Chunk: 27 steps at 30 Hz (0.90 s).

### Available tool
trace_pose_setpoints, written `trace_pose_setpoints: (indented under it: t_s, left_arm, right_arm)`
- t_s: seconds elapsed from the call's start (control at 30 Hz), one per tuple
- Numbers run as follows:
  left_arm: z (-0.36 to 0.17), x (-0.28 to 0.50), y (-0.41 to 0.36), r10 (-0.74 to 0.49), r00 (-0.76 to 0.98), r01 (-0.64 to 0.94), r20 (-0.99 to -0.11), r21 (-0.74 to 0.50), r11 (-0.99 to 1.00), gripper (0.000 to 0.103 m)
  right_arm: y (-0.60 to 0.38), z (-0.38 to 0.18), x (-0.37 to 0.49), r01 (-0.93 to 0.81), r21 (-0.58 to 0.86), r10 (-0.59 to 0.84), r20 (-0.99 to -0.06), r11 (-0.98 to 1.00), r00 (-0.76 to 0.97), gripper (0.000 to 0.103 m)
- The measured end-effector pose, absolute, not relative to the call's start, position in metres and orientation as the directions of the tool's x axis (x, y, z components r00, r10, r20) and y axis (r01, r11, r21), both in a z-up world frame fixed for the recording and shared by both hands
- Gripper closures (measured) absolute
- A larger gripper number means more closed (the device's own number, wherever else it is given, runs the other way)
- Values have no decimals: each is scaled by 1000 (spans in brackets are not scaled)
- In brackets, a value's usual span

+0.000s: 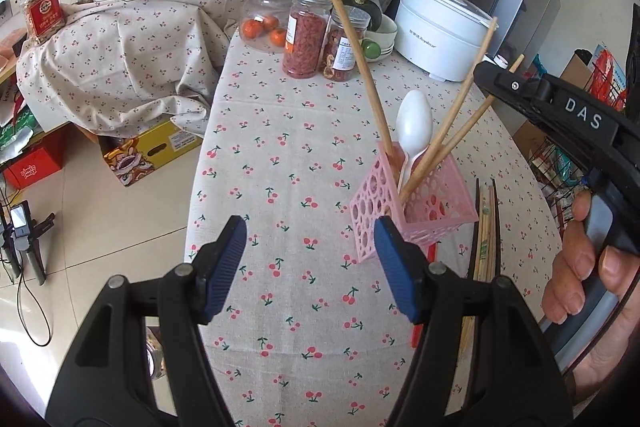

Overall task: Organize utensils
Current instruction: 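Drop the spoon and chopstick into the pink basket with left and right tools, then grasp a black chopstick with the right tool while the left tool grasps wooden chopsticks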

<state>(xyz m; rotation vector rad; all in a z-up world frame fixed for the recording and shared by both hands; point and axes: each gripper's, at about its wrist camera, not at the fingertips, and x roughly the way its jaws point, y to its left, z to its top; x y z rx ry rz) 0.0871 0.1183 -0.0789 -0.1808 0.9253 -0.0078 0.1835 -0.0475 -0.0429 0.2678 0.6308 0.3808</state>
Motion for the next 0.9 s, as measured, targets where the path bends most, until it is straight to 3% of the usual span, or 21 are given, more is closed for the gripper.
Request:
trace_pose_setpoints:
  t_s: [0.17, 0.27, 0.5, 0.7, 0.9]
  left_arm:
    - [-77, 86, 114, -107, 601, -46, -792, -168, 985, 33]
    - [-76, 84, 109, -124, 600, -29, -790, -177, 984, 29]
    - [-77, 80, 93, -171, 582, 22, -795, -195, 981, 21]
    - [-87, 79, 71, -210, 530, 63, -822, -208, 976, 20]
    - [-96, 78, 47, -223, 487, 105, -844, -197, 975, 19]
  right_arm:
    - [-63, -20, 172, -297, 374, 452, -456, 879, 766, 56]
    - [-76, -7, 164, -313, 374, 465, -444, 873, 766, 51]
    - [-119, -4, 152, -285, 363, 441, -488, 887, 753, 28]
    - [-150, -31, 155, -212, 299, 357, -603, 930, 713, 21]
    - [-175, -70, 167, -112, 250, 266, -748, 962, 609, 20]
